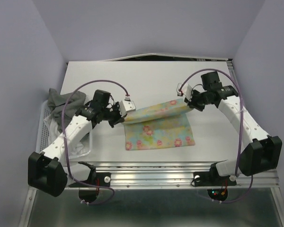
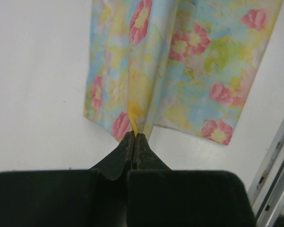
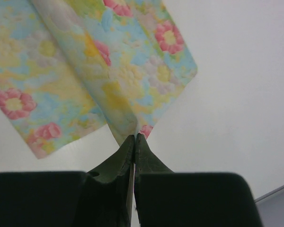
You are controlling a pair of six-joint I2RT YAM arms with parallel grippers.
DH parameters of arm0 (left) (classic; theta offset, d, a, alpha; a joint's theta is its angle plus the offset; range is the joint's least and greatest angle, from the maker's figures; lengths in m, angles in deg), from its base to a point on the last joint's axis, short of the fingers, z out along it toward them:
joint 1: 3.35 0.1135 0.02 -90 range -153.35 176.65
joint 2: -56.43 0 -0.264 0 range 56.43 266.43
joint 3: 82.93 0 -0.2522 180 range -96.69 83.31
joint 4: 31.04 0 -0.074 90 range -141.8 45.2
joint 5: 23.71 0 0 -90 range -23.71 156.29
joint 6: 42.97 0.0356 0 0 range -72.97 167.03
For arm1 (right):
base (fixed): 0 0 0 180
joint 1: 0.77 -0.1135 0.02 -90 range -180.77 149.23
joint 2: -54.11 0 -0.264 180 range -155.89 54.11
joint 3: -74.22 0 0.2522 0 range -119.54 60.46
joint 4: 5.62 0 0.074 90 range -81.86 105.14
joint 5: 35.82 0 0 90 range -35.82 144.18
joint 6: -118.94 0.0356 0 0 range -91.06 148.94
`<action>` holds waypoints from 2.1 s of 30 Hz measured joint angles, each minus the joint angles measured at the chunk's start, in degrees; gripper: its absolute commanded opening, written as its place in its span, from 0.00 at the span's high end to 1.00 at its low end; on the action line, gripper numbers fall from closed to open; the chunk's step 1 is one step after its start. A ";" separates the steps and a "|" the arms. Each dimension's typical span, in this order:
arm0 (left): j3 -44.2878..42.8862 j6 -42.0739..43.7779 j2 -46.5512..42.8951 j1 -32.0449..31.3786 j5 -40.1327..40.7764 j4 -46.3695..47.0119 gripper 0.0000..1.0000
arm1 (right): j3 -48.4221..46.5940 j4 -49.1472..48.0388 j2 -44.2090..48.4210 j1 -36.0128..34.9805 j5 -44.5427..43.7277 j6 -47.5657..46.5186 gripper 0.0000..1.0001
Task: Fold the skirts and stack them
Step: Fold the skirt
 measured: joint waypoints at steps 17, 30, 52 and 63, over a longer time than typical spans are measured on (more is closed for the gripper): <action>13.33 -2.05 -3.67 -12.98 6.08 0.44 0.82 | 28.50 0.37 10.54 -0.57 1.95 0.42 0.80; 7.80 -2.64 -9.35 -17.51 9.79 -5.75 0.48 | 21.49 6.58 15.23 -0.52 2.47 2.75 0.41; 10.05 -9.16 11.45 -26.56 17.03 9.73 0.83 | 14.38 -2.19 -18.23 -0.68 -1.42 27.41 0.62; 9.53 -12.70 15.61 -27.87 19.54 10.99 0.84 | -10.03 -5.38 -34.97 -1.60 -0.20 35.85 0.60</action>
